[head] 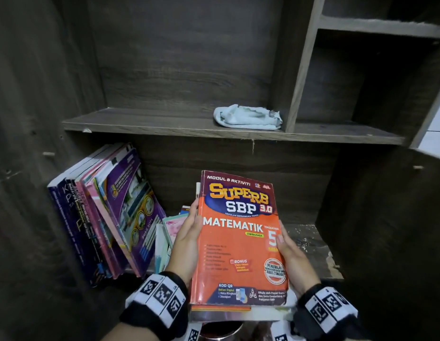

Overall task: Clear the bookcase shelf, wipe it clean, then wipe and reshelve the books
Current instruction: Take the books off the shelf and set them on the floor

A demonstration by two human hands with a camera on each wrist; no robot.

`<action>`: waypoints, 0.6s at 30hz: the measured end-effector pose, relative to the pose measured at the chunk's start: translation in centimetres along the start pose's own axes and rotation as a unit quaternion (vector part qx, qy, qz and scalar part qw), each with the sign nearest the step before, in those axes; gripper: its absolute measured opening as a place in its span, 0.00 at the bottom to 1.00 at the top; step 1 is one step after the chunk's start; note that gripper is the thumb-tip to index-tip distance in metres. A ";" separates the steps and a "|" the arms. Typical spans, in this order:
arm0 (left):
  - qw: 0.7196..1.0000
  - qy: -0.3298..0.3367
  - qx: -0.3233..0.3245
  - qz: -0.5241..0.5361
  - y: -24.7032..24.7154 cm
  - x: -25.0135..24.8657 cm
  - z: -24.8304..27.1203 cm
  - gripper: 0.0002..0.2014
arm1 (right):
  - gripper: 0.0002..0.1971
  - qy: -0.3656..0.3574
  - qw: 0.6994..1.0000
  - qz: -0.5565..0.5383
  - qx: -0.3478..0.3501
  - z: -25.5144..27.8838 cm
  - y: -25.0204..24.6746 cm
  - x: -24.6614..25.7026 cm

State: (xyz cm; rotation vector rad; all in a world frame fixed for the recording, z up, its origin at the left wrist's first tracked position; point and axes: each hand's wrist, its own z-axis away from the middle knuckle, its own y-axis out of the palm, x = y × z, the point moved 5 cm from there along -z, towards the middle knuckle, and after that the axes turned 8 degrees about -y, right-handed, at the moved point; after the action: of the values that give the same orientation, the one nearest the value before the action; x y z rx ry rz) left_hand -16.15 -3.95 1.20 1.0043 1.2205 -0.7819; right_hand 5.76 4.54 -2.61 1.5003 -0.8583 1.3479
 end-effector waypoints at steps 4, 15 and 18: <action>0.999 0.004 0.003 -0.033 1.2 -0.8 1.4 0.20 | 0.21 -0.025 0.999 -0.020 -0.009 1.9 -0.3 2.2; 0.993 0.005 0.116 -0.025 9.0 -4.7 12.1 0.19 | 0.22 -0.129 0.989 -0.036 -0.068 18.1 -5.7 10.0; 0.981 0.000 0.189 -0.048 13.5 -4.7 15.7 0.18 | 0.23 -0.132 0.981 -0.029 -0.141 25.0 -9.4 10.2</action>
State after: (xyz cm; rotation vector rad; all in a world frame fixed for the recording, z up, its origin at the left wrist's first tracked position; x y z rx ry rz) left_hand 1.08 -13.49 9.12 1.2574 1.1499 -1.1185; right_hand 24.75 -14.94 6.19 1.4839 -1.1139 0.9499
